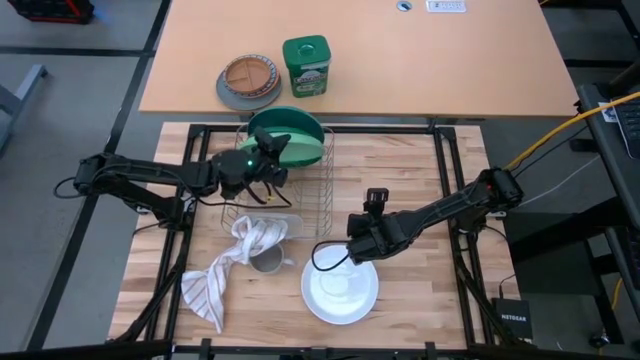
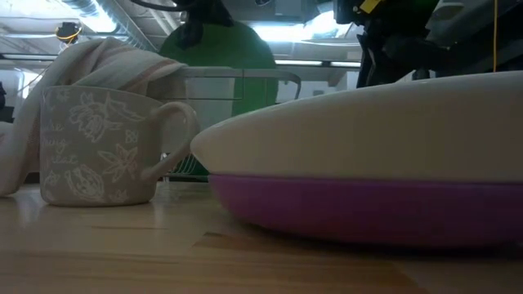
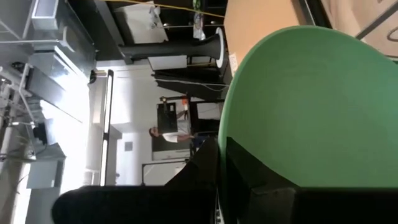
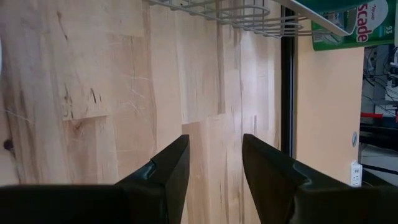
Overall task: Sort dishes
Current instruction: Put the light green plate into the gray dish rack
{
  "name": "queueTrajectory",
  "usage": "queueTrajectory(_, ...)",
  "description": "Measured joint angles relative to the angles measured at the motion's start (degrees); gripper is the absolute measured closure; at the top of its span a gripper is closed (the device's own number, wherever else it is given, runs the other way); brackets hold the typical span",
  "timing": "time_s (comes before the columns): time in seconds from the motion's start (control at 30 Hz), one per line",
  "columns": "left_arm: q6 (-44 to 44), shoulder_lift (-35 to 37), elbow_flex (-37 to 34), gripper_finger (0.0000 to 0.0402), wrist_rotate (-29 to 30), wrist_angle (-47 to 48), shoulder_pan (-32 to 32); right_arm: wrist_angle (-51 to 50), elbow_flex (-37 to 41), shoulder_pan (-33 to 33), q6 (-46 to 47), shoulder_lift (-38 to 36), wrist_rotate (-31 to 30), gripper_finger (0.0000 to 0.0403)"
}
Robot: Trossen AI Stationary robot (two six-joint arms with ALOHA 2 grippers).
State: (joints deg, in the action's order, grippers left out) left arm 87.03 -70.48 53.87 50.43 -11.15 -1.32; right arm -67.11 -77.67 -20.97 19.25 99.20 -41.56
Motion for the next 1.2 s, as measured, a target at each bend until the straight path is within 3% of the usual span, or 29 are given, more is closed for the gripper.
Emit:
queueTrajectory(0.43, -4.1, -0.6, 0.0, 0.0401, -5.5, 3.0, -3.4, 0.0, 0.0, 0.0, 0.0, 0.0, 0.0, 0.0252)
queueTrajectory(0.67, -2.2, -2.1, 0.0, 0.0401, -5.9, 2.5, -3.5, 0.2, 0.0, 0.0, 0.0, 0.0, 0.0, 0.0252)
queueTrajectory(0.97, 6.4, -2.1, 0.0, 0.0401, -5.6, -1.3, -0.3, 0.2, 0.0, 0.0, 0.0, 0.0, 0.0, 0.0252)
queueTrajectory(1.2, 5.7, -2.1, 0.0, 0.0401, -5.5, -1.2, -0.2, 0.2, 0.0, 0.0, 0.0, 0.0, 0.0, 0.0252)
